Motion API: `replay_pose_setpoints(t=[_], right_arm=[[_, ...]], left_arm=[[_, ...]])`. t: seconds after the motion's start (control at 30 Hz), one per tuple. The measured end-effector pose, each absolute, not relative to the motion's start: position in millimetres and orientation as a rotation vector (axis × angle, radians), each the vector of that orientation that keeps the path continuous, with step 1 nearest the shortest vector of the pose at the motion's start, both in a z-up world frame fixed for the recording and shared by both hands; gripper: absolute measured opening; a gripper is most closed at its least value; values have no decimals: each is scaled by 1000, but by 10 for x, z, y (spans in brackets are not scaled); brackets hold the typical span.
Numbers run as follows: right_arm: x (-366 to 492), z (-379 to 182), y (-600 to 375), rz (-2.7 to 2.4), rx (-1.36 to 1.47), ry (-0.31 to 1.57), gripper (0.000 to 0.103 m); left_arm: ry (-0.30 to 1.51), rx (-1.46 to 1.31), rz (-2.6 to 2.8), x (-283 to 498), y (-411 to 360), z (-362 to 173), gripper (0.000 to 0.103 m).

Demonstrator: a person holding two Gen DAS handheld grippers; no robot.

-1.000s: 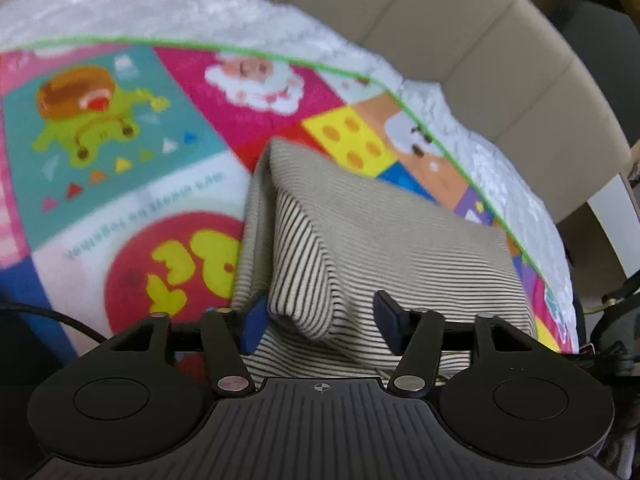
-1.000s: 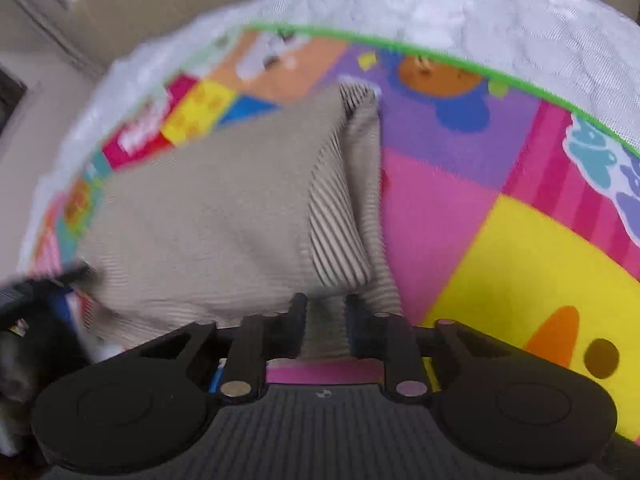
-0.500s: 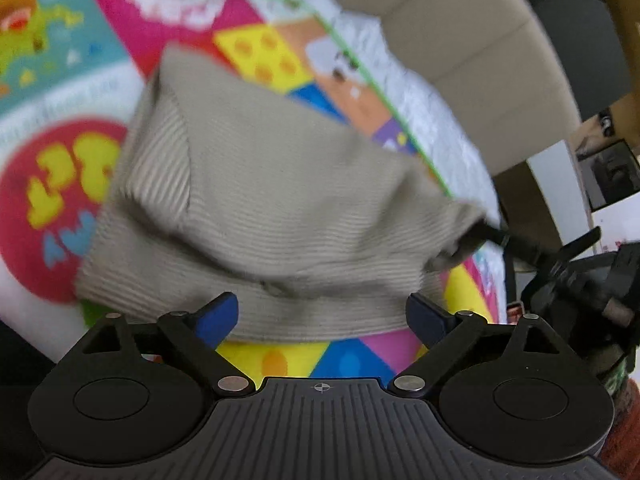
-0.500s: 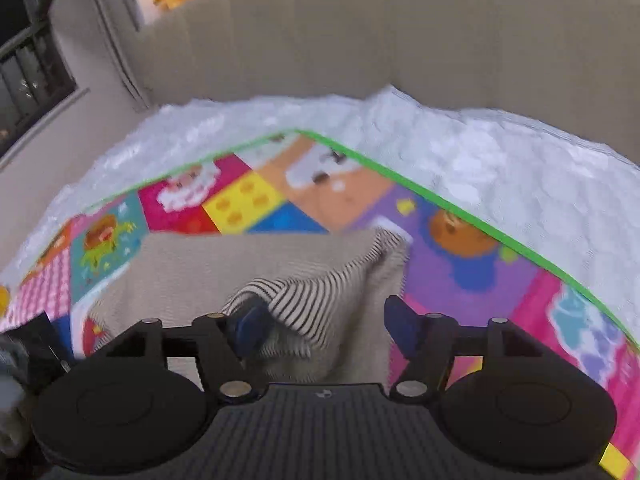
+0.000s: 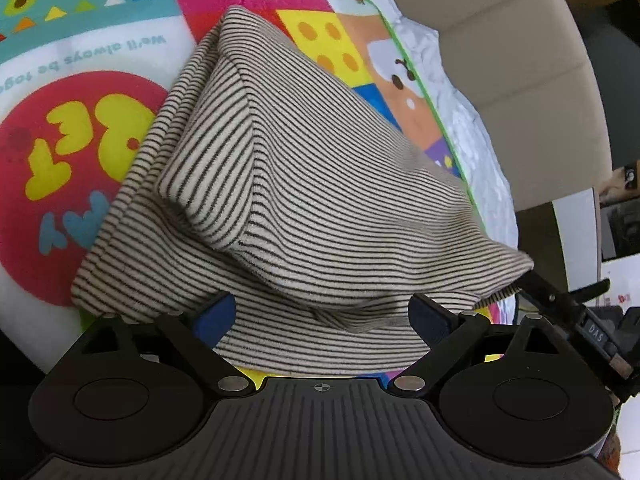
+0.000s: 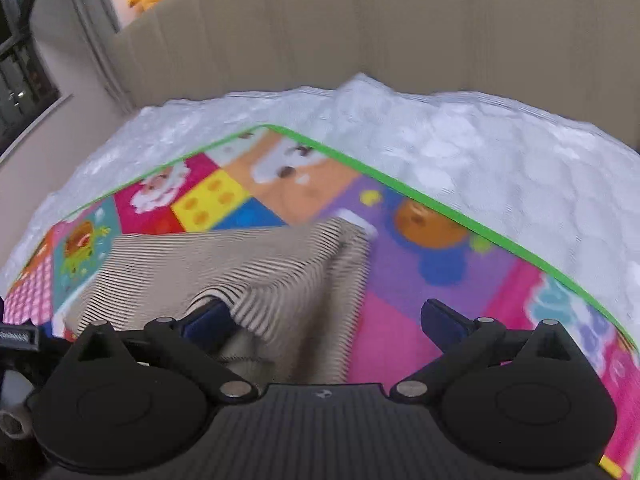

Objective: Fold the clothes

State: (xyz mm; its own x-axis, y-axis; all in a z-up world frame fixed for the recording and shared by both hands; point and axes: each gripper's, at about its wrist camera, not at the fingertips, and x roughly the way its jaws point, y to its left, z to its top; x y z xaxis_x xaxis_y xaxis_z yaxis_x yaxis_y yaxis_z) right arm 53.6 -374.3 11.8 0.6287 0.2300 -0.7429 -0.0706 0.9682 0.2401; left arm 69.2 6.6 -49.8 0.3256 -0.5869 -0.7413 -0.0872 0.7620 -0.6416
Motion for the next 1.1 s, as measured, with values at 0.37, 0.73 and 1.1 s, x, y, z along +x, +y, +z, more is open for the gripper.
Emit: replay_pose_setpoints(t=[0.37,0.73,1.1], right_arm=[[776,276,-3355,226,240,785,79],[918,-51,-3090,172,-11,952,85],[1683,-115,-3015,191,-90,773,95]], left_arm=[[1205,-644,-367,562,111,-502,98],[1257,-703,-413,429,40,-555,101],[1241,-860,-368,779,83,-722,101]])
